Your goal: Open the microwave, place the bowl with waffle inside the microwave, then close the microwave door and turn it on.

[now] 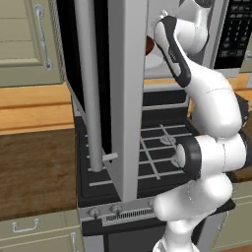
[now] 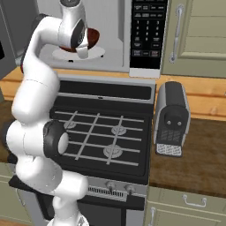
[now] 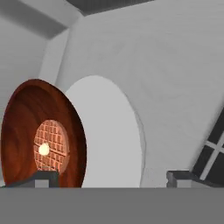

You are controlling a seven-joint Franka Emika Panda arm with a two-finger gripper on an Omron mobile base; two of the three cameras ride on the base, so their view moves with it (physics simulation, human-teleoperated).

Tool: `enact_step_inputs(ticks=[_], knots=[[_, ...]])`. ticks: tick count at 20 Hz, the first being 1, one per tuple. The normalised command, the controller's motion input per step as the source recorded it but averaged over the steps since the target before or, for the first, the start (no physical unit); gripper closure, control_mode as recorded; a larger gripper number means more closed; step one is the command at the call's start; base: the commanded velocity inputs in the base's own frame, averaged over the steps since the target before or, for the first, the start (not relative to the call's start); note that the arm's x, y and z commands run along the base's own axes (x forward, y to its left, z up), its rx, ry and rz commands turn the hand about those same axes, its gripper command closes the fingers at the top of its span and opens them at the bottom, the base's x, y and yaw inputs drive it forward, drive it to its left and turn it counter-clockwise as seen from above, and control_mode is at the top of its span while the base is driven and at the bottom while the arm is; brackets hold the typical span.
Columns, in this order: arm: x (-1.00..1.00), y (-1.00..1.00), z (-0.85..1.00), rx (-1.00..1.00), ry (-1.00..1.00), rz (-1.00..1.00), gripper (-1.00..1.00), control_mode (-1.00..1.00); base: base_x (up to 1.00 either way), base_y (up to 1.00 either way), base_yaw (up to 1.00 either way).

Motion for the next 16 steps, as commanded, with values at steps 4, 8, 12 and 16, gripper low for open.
enact_step_inputs(ticks=[4, 8, 12, 16], knots=[[-1.00, -0.37, 0.00, 0.00, -0.09, 0.00, -1.00, -1.00, 0.00, 0.00, 0.00], [-1.00, -0.08, 0.00, 0.00, -0.07, 0.02, 1.00, -1.00, 0.00, 0.00, 0.00], [-1.00, -0.03, 0.00, 0.00, -0.04, 0.00, 1.00, -1.00, 0.00, 0.00, 0.00], [-0.96, -0.01, -0.05, 0.00, 0.00, 0.00, 1.00, -1.00, 0.00, 0.00, 0.00]])
